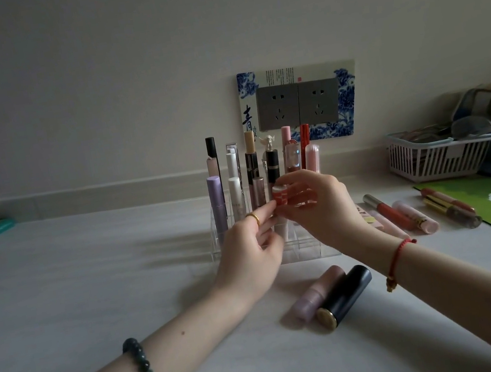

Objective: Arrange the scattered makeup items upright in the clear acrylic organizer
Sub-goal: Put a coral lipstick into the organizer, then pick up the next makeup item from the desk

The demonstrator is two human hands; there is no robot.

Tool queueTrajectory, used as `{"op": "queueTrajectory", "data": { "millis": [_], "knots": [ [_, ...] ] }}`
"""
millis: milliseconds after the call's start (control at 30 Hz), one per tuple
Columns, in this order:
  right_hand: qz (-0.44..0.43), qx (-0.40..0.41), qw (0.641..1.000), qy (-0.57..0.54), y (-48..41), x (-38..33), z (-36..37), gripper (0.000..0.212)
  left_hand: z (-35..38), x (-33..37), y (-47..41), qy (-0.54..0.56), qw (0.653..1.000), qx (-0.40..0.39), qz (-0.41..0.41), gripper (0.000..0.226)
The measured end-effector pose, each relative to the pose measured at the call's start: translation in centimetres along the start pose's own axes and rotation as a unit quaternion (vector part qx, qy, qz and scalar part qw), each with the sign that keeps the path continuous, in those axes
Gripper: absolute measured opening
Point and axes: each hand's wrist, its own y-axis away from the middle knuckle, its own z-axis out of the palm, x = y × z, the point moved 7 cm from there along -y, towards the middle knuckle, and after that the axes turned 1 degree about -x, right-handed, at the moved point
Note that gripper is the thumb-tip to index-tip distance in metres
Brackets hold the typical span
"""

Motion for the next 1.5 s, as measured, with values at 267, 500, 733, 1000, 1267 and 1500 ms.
{"op": "queueTrajectory", "data": {
  "millis": [267, 500, 733, 1000, 1267, 1500],
  "knots": [
    [-0.001, 0.004, 1.0, 0.011, 0.1, -0.1, -0.1, 0.037, 0.0, 0.3, 0.1, 0.012, 1.0, -0.002, -0.002, 0.045],
    [-0.028, 0.046, 0.998, 0.01, -1.2, -2.1, -3.5, 0.027, -0.3, 0.4, 0.2, 0.029, 1.0, 0.004, 0.001, 0.043],
    [-0.03, 0.134, 0.99, 0.005, -2.6, -2.2, -11.4, 0.021, -0.4, 1.7, 0.9, 0.024, 0.999, -0.008, 0.027, 0.036],
    [0.011, -0.041, 0.994, 0.099, 1.5, 1.6, -9.1, 0.019, -0.5, 2.7, 3.2, -0.038, 0.991, -0.117, 0.05, 0.031],
    [-0.076, -0.316, 0.934, 0.149, 5.9, -2.0, -2.2, 0.031, -0.3, 2.0, 4.4, -0.186, 0.949, -0.249, 0.051, 0.056],
    [-0.06, -0.344, 0.926, 0.143, 6.6, -1.6, -1.9, 0.038, -0.2, 1.2, 4.4, -0.207, 0.944, -0.254, 0.026, 0.053]
  ]
}}
